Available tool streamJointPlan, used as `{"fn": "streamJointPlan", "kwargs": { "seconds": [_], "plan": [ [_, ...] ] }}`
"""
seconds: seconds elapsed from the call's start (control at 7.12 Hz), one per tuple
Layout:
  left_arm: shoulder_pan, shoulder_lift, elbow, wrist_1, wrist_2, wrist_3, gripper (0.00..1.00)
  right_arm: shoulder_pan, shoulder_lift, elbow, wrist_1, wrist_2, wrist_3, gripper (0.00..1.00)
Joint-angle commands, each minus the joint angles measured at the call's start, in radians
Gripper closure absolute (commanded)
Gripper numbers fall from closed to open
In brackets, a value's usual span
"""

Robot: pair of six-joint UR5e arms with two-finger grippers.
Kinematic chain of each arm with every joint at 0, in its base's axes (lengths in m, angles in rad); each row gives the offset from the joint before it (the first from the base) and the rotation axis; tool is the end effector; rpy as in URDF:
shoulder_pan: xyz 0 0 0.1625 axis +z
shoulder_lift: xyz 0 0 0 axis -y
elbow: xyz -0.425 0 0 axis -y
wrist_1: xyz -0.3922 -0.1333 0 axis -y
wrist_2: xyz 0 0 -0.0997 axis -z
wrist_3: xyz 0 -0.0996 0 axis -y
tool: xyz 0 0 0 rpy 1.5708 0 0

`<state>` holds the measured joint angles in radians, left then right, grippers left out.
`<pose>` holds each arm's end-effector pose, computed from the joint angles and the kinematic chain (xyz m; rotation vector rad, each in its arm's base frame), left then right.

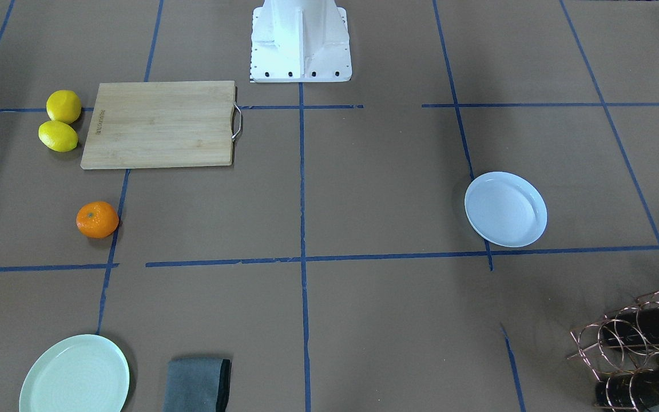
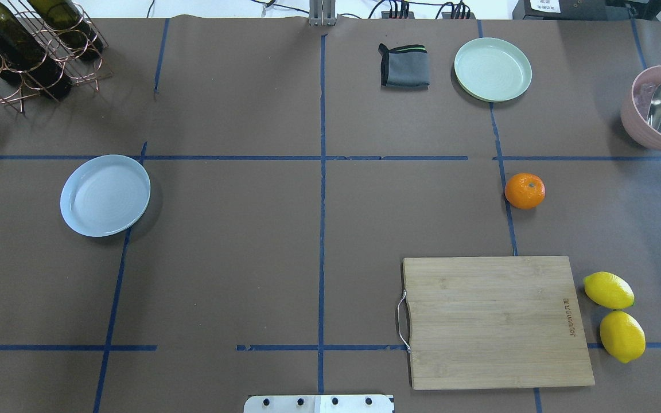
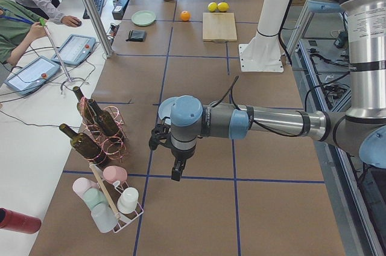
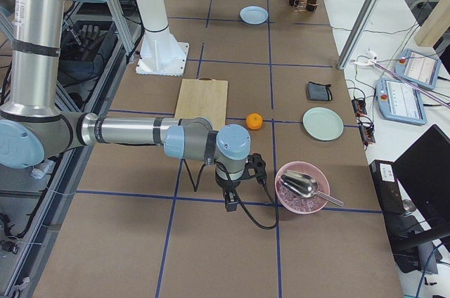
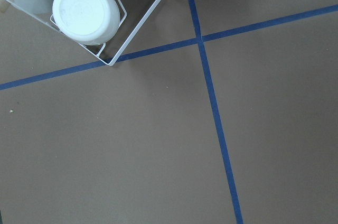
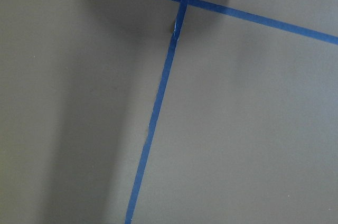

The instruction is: Pick orange to plate

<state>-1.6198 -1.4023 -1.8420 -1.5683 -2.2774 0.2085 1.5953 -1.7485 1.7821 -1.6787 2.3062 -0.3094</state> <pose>-0.0894 -0.4218 0.6067 0.1861 0.6889 0.1881 0.0765 -0.4090 0.6487 0.0524 -0.7385 -0.2445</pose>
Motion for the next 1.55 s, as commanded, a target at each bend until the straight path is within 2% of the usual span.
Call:
{"fn": "streamJointPlan", "kwargs": {
  "seconds": [0.0,0.28,0.42,0.56,0.7,0.84,0.98,1.12,1.26,1.4],
  "plan": [
    [0.012,-0.032,0.007,-0.130,0.001,-0.001,0.00,0.000,0.004,0.010,0.081,0.010,0.001,0.00],
    [0.017,-0.044,0.030,-0.345,0.004,-0.009,0.00,-0.002,0.003,0.022,0.116,0.015,0.019,0.00],
    [0.020,-0.082,0.071,-0.553,0.003,-0.012,0.00,-0.003,0.006,0.022,0.140,0.038,0.018,0.00],
    [0.023,-0.093,0.117,-0.696,-0.002,-0.030,0.00,-0.003,0.003,0.019,0.193,0.086,0.021,0.00],
    [0.041,-0.098,0.133,-0.769,-0.007,-0.242,0.00,-0.003,0.007,0.020,0.215,0.094,0.047,0.00],
    [0.120,-0.098,0.138,-0.861,-0.020,-0.345,0.00,-0.005,0.015,0.022,0.217,0.095,0.068,0.00],
    [0.288,-0.095,0.147,-0.937,-0.019,-0.416,0.00,-0.006,0.015,0.022,0.223,0.095,0.069,0.00],
    [0.423,-0.096,0.158,-0.944,0.016,-0.675,0.00,-0.006,0.015,0.016,0.234,0.091,0.067,0.00],
    [0.525,-0.096,0.156,-0.954,0.164,-0.848,0.00,-0.006,0.015,0.014,0.234,0.091,0.067,0.00],
    [0.617,-0.096,0.159,-0.954,0.243,-1.024,0.18,-0.006,0.015,0.014,0.235,0.091,0.067,0.00]
  ]
}}
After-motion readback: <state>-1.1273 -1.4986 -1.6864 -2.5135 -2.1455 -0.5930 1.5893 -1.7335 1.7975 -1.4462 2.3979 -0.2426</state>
